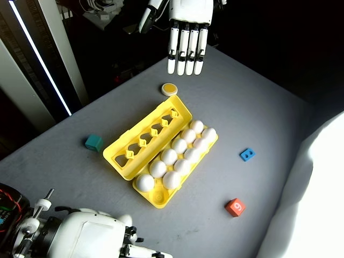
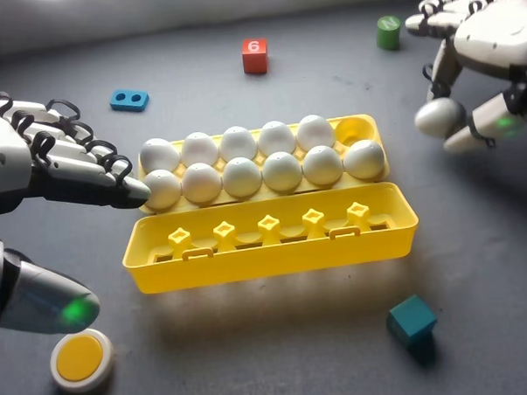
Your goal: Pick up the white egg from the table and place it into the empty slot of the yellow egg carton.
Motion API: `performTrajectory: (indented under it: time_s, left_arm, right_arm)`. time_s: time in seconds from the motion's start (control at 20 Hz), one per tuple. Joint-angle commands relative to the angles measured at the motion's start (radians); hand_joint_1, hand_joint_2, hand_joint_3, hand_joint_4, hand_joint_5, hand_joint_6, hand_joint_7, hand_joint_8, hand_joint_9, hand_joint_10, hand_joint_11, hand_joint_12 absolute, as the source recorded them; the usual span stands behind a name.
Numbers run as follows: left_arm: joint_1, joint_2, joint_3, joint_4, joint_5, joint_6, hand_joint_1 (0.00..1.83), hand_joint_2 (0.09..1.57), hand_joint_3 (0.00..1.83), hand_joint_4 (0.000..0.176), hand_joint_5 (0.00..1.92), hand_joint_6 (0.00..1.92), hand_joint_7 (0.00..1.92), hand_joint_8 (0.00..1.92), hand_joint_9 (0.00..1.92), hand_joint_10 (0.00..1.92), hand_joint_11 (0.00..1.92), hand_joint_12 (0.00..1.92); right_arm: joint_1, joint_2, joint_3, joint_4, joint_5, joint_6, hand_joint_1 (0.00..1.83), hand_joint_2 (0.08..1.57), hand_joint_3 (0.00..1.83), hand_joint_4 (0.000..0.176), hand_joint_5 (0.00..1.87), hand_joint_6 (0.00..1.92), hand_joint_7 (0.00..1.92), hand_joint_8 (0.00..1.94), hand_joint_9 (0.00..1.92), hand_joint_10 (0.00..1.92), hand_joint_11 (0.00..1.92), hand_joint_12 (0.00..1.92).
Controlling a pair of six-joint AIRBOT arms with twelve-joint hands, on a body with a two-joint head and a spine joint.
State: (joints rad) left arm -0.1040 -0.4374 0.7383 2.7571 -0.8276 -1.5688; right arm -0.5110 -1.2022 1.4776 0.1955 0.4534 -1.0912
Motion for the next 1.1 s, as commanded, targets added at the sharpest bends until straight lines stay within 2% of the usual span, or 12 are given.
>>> performTrajectory:
  time_s: [0.0, 0.1, 0.2, 0.25, 0.3, 0.4, 0.45, 0.5, 0.55, 0.65, 0.75, 1.05]
  left_arm:
    - [-0.015, 0.003, -0.002, -0.024, 0.073, -0.001, 0.00, 1.13, 0.00, 0.000, 0.19, 0.00, 0.19, 0.00, 0.17, 0.00, 0.00, 0.37]
    - [-0.015, 0.003, -0.003, -0.021, 0.073, -0.001, 0.00, 1.13, 0.00, 0.000, 0.23, 0.01, 0.23, 0.01, 0.20, 0.01, 0.00, 0.42]
    - [-0.015, 0.003, -0.003, -0.020, 0.073, -0.001, 0.00, 1.13, 0.00, 0.000, 0.22, 0.00, 0.22, 0.00, 0.19, 0.00, 0.00, 0.39]
    - [-0.015, 0.003, -0.003, -0.019, 0.073, -0.001, 0.00, 1.13, 0.00, 0.000, 0.23, 0.00, 0.23, 0.00, 0.20, 0.00, 0.00, 0.38]
    - [-0.015, 0.003, -0.003, -0.019, 0.073, -0.001, 0.00, 1.13, 0.00, 0.000, 0.23, 0.00, 0.23, 0.00, 0.20, 0.00, 0.00, 0.38]
    - [-0.015, 0.003, -0.003, -0.019, 0.073, -0.001, 0.00, 1.13, 0.00, 0.000, 0.20, 0.00, 0.20, 0.00, 0.18, 0.00, 0.00, 0.35]
    - [-0.015, 0.003, -0.003, -0.019, 0.073, -0.001, 0.00, 1.13, 0.00, 0.000, 0.20, 0.00, 0.20, 0.00, 0.18, 0.00, 0.00, 0.35]
    - [-0.015, 0.003, -0.004, -0.019, 0.073, -0.001, 0.00, 1.13, 0.00, 0.000, 0.21, 0.00, 0.21, 0.00, 0.18, 0.00, 0.00, 0.37]
    - [-0.016, 0.003, -0.004, -0.019, 0.073, -0.001, 0.00, 1.13, 0.00, 0.000, 0.19, 0.00, 0.20, 0.00, 0.18, 0.00, 0.00, 0.37]
    - [-0.016, 0.003, -0.004, -0.019, 0.073, -0.001, 0.00, 1.13, 0.00, 0.000, 0.17, 0.00, 0.18, 0.00, 0.16, 0.00, 0.00, 0.36]
    - [-0.019, 0.003, -0.006, -0.019, 0.073, -0.001, 0.00, 1.12, 0.00, 0.000, 0.19, 0.00, 0.20, 0.01, 0.17, 0.00, 0.00, 0.38]
    - [-0.019, 0.003, -0.007, -0.019, 0.073, -0.001, 0.00, 1.13, 0.00, 0.000, 0.17, 0.01, 0.18, 0.00, 0.15, 0.00, 0.00, 0.30]
  right_arm:
    - [0.015, 0.008, -0.001, 0.005, 0.132, 0.030, 1.11, 0.98, 0.00, 0.172, 1.30, 0.45, 0.11, 0.00, 0.00, 0.00, 0.00, 0.00]
    - [0.016, 0.007, -0.012, 0.005, 0.171, 0.073, 1.11, 0.98, 0.00, 0.176, 1.30, 0.46, 0.11, 0.00, 0.00, 0.00, 0.00, 0.00]
    - [0.016, 0.003, -0.022, 0.005, 0.198, 0.108, 1.13, 0.97, 0.00, 0.113, 1.34, 0.39, 0.13, 0.00, 0.00, 0.00, 0.00, 0.00]
    - [0.015, -0.002, -0.023, 0.005, 0.208, 0.120, 1.12, 0.98, 0.00, 0.163, 1.33, 0.40, 0.12, 0.00, 0.00, 0.00, 0.00, 0.00]
    - [0.014, -0.009, -0.023, 0.005, 0.222, 0.131, 1.12, 0.97, 0.00, 0.173, 1.33, 0.40, 0.12, 0.00, 0.00, 0.00, 0.00, 0.00]
    - [0.009, -0.024, -0.023, 0.005, 0.253, 0.152, 1.12, 0.97, 0.00, 0.176, 1.33, 0.40, 0.13, 0.00, 0.00, 0.00, 0.00, 0.00]
    - [0.008, -0.032, -0.023, 0.005, 0.262, 0.157, 1.13, 0.97, 0.00, 0.149, 1.34, 0.38, 0.14, 0.00, 0.00, 0.00, 0.00, 0.00]
    - [0.006, -0.042, -0.023, 0.005, 0.273, 0.161, 1.12, 0.97, 0.00, 0.171, 1.35, 0.37, 0.14, 0.00, 0.00, 0.00, 0.00, 0.00]
    - [0.004, -0.053, -0.023, 0.007, 0.291, 0.165, 1.13, 0.97, 0.00, 0.149, 1.35, 0.36, 0.13, 0.00, 0.00, 0.00, 0.00, 0.00]
    - [0.002, -0.072, -0.024, 0.019, 0.321, 0.165, 1.12, 0.97, 0.00, 0.173, 1.35, 0.36, 0.12, 0.00, 0.00, 0.00, 0.00, 0.00]
    - [-0.005, -0.085, -0.024, 0.029, 0.320, 0.165, 1.12, 0.97, 0.00, 0.164, 1.33, 0.40, 0.11, 0.00, 0.00, 0.00, 0.00, 0.00]
    - [-0.001, -0.105, -0.022, 0.055, 0.329, 0.166, 1.12, 0.97, 0.00, 0.174, 1.33, 0.40, 0.13, 0.01, 0.00, 0.00, 0.00, 0.00]
